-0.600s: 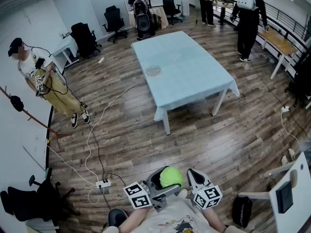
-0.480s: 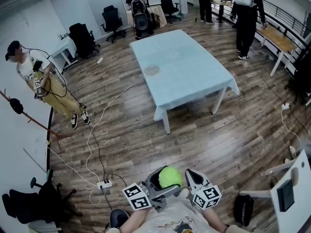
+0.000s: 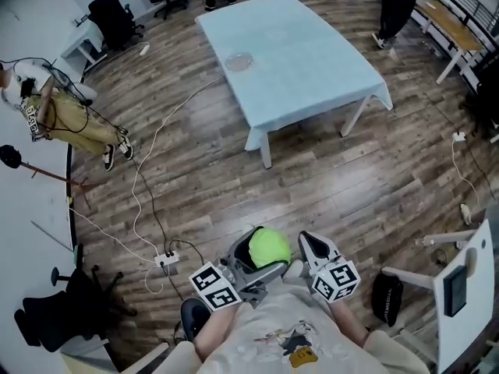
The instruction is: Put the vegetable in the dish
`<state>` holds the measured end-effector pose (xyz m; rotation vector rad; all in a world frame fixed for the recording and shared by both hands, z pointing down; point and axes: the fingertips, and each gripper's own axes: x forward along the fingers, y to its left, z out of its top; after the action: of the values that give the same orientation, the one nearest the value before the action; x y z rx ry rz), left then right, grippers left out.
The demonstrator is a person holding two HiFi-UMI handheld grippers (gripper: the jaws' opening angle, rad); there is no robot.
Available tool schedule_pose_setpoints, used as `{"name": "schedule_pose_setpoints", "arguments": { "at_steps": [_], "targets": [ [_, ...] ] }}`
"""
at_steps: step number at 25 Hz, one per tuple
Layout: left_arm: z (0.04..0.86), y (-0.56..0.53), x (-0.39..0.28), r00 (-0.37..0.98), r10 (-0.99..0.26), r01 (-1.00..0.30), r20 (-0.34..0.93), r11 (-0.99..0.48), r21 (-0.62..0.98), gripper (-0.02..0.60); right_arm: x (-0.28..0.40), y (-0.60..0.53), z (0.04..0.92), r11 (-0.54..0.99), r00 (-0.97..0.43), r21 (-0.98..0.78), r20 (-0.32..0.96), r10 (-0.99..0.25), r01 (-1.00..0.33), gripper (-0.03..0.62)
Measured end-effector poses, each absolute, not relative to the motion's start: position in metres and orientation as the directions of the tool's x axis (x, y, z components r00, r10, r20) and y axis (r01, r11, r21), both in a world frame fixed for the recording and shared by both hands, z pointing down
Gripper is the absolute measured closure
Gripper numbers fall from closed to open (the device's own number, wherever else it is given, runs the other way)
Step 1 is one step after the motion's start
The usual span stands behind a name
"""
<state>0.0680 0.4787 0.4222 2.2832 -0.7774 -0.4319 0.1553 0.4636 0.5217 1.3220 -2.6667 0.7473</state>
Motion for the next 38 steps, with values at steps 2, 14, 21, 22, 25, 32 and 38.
{"name": "schedule_pose_setpoints", "arguments": {
  "at_steps": [2, 14, 21, 22, 25, 32, 38],
  "targets": [
    [0.425, 0.463, 0.055, 0.754, -0.652, -0.423, -0.081, -0.576, 0.699, 0.066, 0.149, 0.448, 0.522, 0.499, -0.616, -0.389, 0.287, -0.734, -0.775, 0.574],
    [0.433, 0.326, -0.04, 0.75, -0.659, -0.466, -0.058, -0.588, 0.661, 0.066, 0.05, 0.305, 0.505, 0.502, -0.608, -0.371, 0.266, -0.748, -0.781, 0.574],
    [0.448, 0.282, -0.074, 0.776, -0.629, -0.445, -0.04, -0.592, 0.671, 0.066, 0.009, 0.251, 0.506, 0.477, -0.581, -0.362, 0.276, -0.765, -0.801, 0.574],
    [0.451, 0.276, -0.076, 0.782, -0.623, -0.443, -0.036, -0.594, 0.671, 0.066, 0.005, 0.245, 0.508, 0.475, -0.58, -0.363, 0.28, -0.765, -0.801, 0.574],
    [0.459, 0.256, -0.081, 0.792, -0.61, -0.433, -0.026, -0.591, 0.68, 0.066, -0.002, 0.222, 0.517, 0.466, -0.579, -0.371, 0.305, -0.756, -0.803, 0.574],
    [0.475, 0.198, -0.081, 0.773, -0.634, -0.45, 0.006, -0.542, 0.71, 0.066, -0.011, 0.152, 0.524, 0.519, -0.637, -0.393, 0.284, -0.717, -0.759, 0.574],
    [0.467, 0.114, -0.062, 0.756, -0.655, -0.446, -0.015, -0.531, 0.72, 0.066, 0.008, 0.062, 0.511, 0.593, -0.69, -0.366, 0.246, -0.681, -0.717, 0.574]
  ]
}}
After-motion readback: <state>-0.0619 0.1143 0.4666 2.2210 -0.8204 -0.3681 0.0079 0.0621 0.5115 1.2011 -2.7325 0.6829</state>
